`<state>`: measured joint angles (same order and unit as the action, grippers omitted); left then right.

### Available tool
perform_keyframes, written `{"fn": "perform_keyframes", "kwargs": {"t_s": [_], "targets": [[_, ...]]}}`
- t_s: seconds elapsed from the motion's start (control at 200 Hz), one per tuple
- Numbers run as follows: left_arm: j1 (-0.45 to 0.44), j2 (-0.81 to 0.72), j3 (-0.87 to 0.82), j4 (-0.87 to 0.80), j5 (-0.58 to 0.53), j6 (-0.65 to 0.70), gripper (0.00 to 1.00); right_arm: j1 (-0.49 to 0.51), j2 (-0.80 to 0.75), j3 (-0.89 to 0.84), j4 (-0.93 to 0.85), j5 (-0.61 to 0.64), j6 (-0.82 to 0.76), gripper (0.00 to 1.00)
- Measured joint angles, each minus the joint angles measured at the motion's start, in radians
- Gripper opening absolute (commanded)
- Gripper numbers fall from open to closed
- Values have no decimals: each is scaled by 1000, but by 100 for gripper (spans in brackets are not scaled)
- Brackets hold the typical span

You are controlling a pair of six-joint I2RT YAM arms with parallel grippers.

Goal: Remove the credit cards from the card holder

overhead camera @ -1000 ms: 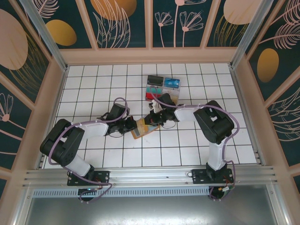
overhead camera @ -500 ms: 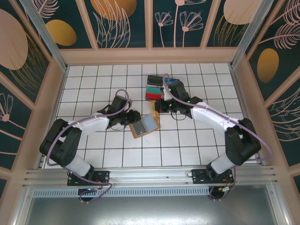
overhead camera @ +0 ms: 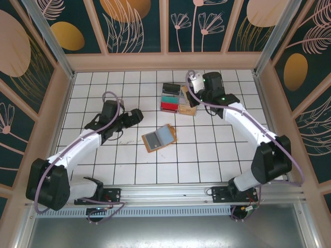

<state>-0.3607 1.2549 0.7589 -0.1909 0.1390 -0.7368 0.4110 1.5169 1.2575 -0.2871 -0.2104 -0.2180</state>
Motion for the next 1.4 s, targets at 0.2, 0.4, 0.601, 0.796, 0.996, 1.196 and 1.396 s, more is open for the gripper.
{"fn": "perform_keyframes", "kwargs": {"t_s": [0.2, 0.4, 0.601, 0.796, 0.996, 1.196, 1.396], "targets": [[14, -38, -96, -31, -29, 0, 99, -50, 124, 106, -89, -34, -282, 0], [14, -53, -134, -30, -43, -6, 99, -55, 218, 164, -216, -82, -568, 0], [14, -55, -145, -27, -37, -8, 99, -56, 343, 280, -347, -78, -713, 0], [14, -51, -145, -11, -10, -8, 98, -49, 436, 348, -424, -51, -747, 0], [14, -20, -146, 16, 20, -8, 99, -40, 441, 348, -445, -28, -778, 0], [15, -6, -146, 24, 41, -8, 99, -28, 477, 354, -447, 15, -816, 0], [15, -3, -148, 31, 48, -8, 99, -19, 502, 357, -442, 47, -840, 0]]}}
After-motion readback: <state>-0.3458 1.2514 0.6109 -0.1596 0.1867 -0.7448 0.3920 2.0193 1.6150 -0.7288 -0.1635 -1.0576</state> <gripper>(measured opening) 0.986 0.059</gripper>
